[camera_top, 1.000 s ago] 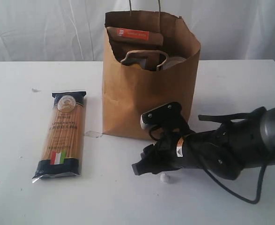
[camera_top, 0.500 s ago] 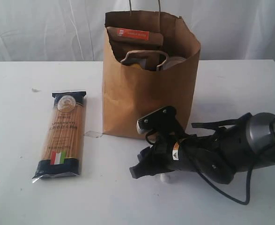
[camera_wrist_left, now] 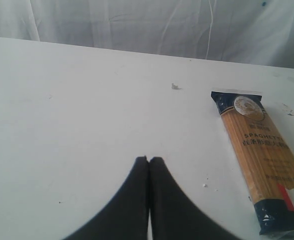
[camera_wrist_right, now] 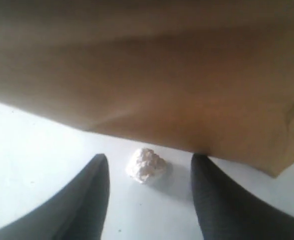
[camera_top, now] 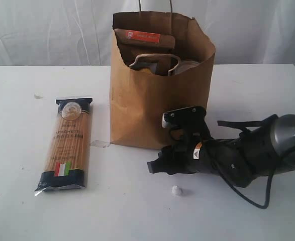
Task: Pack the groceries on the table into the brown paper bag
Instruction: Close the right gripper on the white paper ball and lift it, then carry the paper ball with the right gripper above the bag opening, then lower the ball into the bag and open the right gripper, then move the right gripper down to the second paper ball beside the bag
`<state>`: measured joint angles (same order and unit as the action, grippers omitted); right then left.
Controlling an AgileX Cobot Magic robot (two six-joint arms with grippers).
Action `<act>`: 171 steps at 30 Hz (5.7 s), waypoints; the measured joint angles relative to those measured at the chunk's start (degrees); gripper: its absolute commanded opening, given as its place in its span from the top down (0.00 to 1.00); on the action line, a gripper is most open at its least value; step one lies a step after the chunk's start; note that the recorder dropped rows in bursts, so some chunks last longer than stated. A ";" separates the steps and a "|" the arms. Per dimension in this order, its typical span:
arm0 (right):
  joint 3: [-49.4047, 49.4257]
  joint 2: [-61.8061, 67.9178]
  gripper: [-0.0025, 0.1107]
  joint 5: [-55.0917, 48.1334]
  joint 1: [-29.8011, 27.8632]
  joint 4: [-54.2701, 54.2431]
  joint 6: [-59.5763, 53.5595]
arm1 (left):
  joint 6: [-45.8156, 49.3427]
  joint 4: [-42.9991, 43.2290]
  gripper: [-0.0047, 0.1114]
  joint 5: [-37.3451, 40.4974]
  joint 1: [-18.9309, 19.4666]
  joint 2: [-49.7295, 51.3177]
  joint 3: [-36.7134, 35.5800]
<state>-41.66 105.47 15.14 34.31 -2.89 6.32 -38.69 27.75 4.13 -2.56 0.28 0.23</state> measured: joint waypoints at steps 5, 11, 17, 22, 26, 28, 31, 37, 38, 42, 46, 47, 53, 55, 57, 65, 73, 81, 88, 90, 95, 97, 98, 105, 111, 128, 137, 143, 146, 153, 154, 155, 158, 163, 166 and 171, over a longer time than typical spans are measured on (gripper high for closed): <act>-0.63 0.00 0.56 -0.36 0.00 0.00 -0.09 | 0.00 0.00 0.96 0.00 0.00 0.00 0.00; -0.75 2.18 0.57 -0.36 0.00 0.00 -0.09 | 0.00 0.00 0.96 0.00 0.00 0.00 0.00; -3.42 3.41 0.96 -3.10 0.00 0.00 -0.31 | 0.00 0.00 0.96 0.00 0.00 0.00 0.00; -3.80 2.67 0.98 -5.71 0.00 0.00 -0.31 | 0.00 0.00 0.96 0.00 0.00 0.00 0.00; -3.80 -0.25 0.98 -10.09 0.00 0.00 0.37 | 0.00 0.00 0.96 0.00 0.00 0.00 0.00; -3.80 -2.80 0.98 -13.04 0.00 0.00 1.25 | 0.00 0.00 0.96 0.00 0.00 0.00 0.00; -3.80 -6.68 0.98 -17.65 0.00 0.00 2.19 | 0.00 0.00 0.96 0.00 0.00 0.00 0.00; -3.00 -12.19 0.98 -26.17 0.00 0.00 2.66 | 0.00 0.00 0.96 0.00 0.00 0.00 0.00; -2.54 -13.01 0.98 -27.22 0.00 0.00 2.66 | 0.00 0.00 0.96 0.00 0.00 0.00 0.00; -0.61 -16.43 0.98 -30.66 0.59 0.00 0.88 | 0.00 0.00 0.96 0.00 0.00 0.00 0.00; 1.15 -20.90 0.98 -35.26 0.88 0.00 -1.71 | 0.00 0.00 0.96 0.00 0.00 0.00 0.00; 1.46 -22.23 0.98 -37.11 0.88 0.00 -1.98 | 0.00 0.00 0.96 0.00 0.00 0.00 0.00; 3.42 -31.17 0.98 -49.76 0.94 -0.48 -2.47 | 0.00 0.00 0.96 0.00 0.00 0.00 0.00; 3.67 -34.35 0.98 -53.72 1.03 -1.83 -2.47 | 0.00 0.00 0.96 0.00 0.00 0.00 0.00; 3.67 -37.61 0.98 -56.18 1.03 -3.76 -2.47 | 0.00 0.00 0.96 0.00 0.00 0.00 0.00; 1.28 -50.80 0.98 -55.16 1.03 -6.52 -2.91 | 0.00 0.00 0.96 0.00 0.00 0.00 0.00; -7.65 -57.50 0.98 -35.11 1.03 -6.91 -2.91 | 0.00 0.00 0.96 0.00 0.00 0.00 0.00; -10.21 -55.18 0.98 -7.73 1.03 -10.96 -3.65 | 0.00 0.00 0.96 0.00 0.00 0.00 0.00; -19.36 -40.60 0.98 -25.14 0.50 -9.07 -9.36 | 0.00 0.00 0.96 0.00 0.00 0.00 0.00; -23.75 -35.47 0.98 -32.42 -0.21 -6.54 -9.98 | 0.00 0.00 0.96 0.00 0.00 0.00 0.00; -32.06 -25.53 0.98 -39.89 -2.42 -2.49 -9.77 | 0.00 0.00 0.96 0.00 0.00 0.00 0.00; -33.64 -23.61 0.98 -39.84 -2.93 -2.05 -9.77 | 0.00 0.00 0.96 0.00 0.00 0.00 0.00; -34.11 -22.86 0.98 -39.58 -2.93 -1.92 -9.77 | 0.00 0.00 0.96 0.00 0.00 0.00 0.00; -34.56 -20.13 0.98 -38.77 -3.03 -1.78 -10.28 | 0.00 0.00 0.96 0.00 0.00 0.00 0.00; -34.58 -19.98 0.96 -38.77 -3.15 -1.54 -13.36 | 0.00 0.00 0.96 0.00 0.00 0.00 0.00; -34.68 -19.98 0.77 -49.04 -3.15 -1.28 -13.51 | 0.00 0.00 0.96 0.00 0.00 0.00 0.00; -34.68 -23.09 0.91 -56.79 -3.26 2.89 -13.51 | 0.00 0.00 0.96 0.00 0.00 0.00 0.00; -34.68 -31.35 0.97 -59.08 -3.35 16.75 -13.51 | 0.00 0.00 0.96 0.00 0.00 0.00 0.00; -34.78 -34.99 0.97 -67.36 -3.35 25.09 -13.51 | 0.00 0.00 0.96 0.00 0.00 0.00 0.00; -34.78 -38.96 0.97 -78.32 -3.61 31.50 -10.98 | 0.00 0.00 0.96 0.00 0.00 0.00 0.00; -34.78 -39.05 0.97 -78.32 -3.61 31.50 -10.84 | 0.00 0.00 0.96 0.00 0.00 0.00 0.00; -34.78 -39.05 0.97 -77.88 -3.75 31.50 -10.59 | 0.00 0.00 0.96 0.00 0.00 0.00 0.00; -30.37 -39.09 0.97 -69.71 -4.55 35.07 -9.27 | 0.00 0.00 0.96 0.00 0.00 0.00 0.00; -17.59 -32.45 0.98 -59.53 -12.71 39.50 2.22 | 0.00 0.00 0.96 0.00 0.00 0.00 0.00; -14.46 -24.12 0.98 -61.04 -18.84 28.84 1.68 | 0.00 0.00 0.96 0.00 0.00 0.00 0.00; -12.05 -16.92 0.98 -60.59 -20.39 -3.91 -22.58 | 0.00 0.00 0.96 0.00 0.00 0.00 0.00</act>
<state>-53.71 88.55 -45.44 13.92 -6.80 -16.26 -38.69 27.75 4.13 -2.56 0.28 0.23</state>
